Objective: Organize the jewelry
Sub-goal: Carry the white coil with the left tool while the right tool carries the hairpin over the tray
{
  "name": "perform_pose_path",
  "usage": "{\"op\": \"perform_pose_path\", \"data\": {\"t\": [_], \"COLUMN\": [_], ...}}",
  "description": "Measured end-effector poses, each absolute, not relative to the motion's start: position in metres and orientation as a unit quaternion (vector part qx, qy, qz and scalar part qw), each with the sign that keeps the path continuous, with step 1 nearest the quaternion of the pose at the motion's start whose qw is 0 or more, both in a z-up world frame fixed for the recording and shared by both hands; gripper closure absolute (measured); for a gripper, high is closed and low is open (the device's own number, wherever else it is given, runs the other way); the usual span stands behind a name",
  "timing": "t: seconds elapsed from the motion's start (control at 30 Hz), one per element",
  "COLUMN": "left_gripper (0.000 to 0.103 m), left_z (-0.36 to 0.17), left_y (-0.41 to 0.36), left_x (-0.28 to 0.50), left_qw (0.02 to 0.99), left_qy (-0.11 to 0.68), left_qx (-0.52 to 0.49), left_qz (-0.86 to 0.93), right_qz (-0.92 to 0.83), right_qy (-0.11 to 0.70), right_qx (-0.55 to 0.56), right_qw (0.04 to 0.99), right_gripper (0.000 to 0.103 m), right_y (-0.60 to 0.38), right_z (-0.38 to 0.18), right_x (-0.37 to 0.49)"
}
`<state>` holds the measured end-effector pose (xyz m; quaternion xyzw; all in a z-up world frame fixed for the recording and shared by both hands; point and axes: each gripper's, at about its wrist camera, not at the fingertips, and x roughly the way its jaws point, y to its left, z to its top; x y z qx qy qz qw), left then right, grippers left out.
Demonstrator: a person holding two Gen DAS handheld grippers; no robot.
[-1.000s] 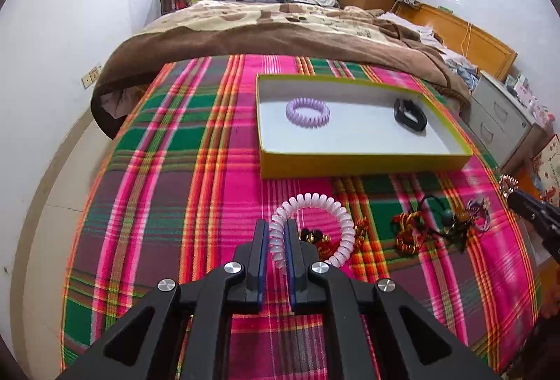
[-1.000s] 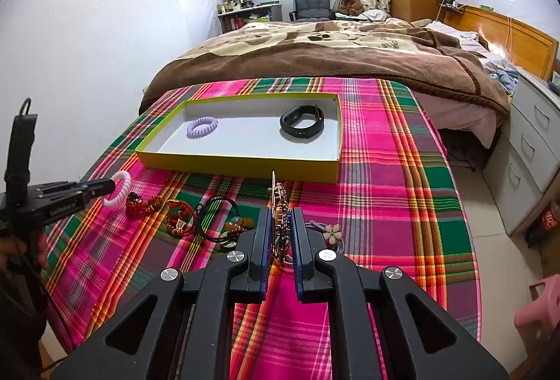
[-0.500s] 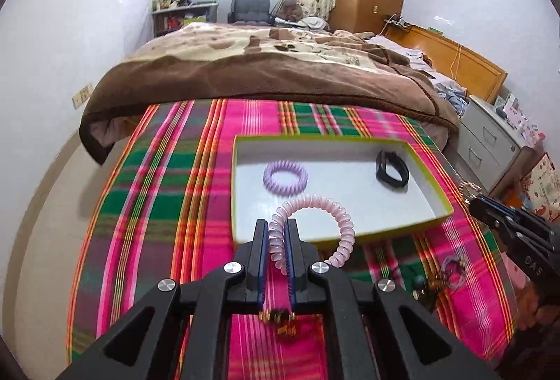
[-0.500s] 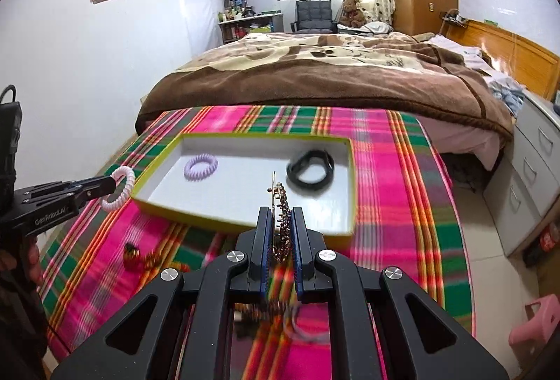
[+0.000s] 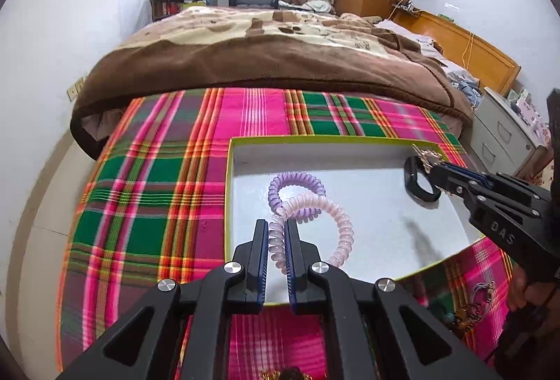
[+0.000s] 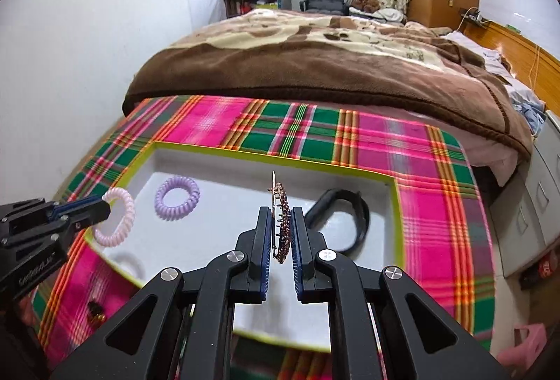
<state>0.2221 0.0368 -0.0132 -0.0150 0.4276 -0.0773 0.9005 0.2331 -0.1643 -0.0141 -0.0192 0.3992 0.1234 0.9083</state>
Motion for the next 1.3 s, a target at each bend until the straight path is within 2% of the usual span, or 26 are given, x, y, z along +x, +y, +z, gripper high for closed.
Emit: {"op": "perform_pose_path", "data": {"t": [0.47,1.0,1.07,1.13,1.2,1.3], "left_gripper": [0.094,0.093,0.088,0.074,0.068,0.067], "left_z": [-0.04,-0.046,-0.046,-0.045,-0.043,-0.042], "left_y": [0.038,0.037,0.038,0.037,0.035,0.034], "left_x": [0.246,0.252,0.252,0.251,0.25,0.249], "left_qw": [0.891,0.884,0.884,0.885,0.886,0.887], "left_qy": [0.448,0.459,0.458,0.454,0.453,0.452], "left_qx": [-0.011,-0.027,-0.032,-0.037,-0.033,-0.033], "left_qz": [-0.064,-0.079,-0.085,-0.093,-0.094,-0.093], "right_qz": [0.123,0.126,0.13,0.131,0.131,0.133], "right_qy": [0.435,0.443,0.444,0.444,0.444,0.441], "right_qx": [-0.039,-0.039,-0.036,-0.033,-0.031,-0.027], "right_qw": [0.891,0.886,0.886,0.886,0.886,0.887], "right_gripper": [0.092,0.092,0.092,0.092,0.092,0.091], "right_y": [-0.145,-0.143,-0.144,-0.144,-0.145,-0.146], "right_z": [-0.043,-0.049,-0.049,-0.049,-0.049,-0.047], "right_x": [0.266,0.273,0.273,0.272,0.273,0.272]}}
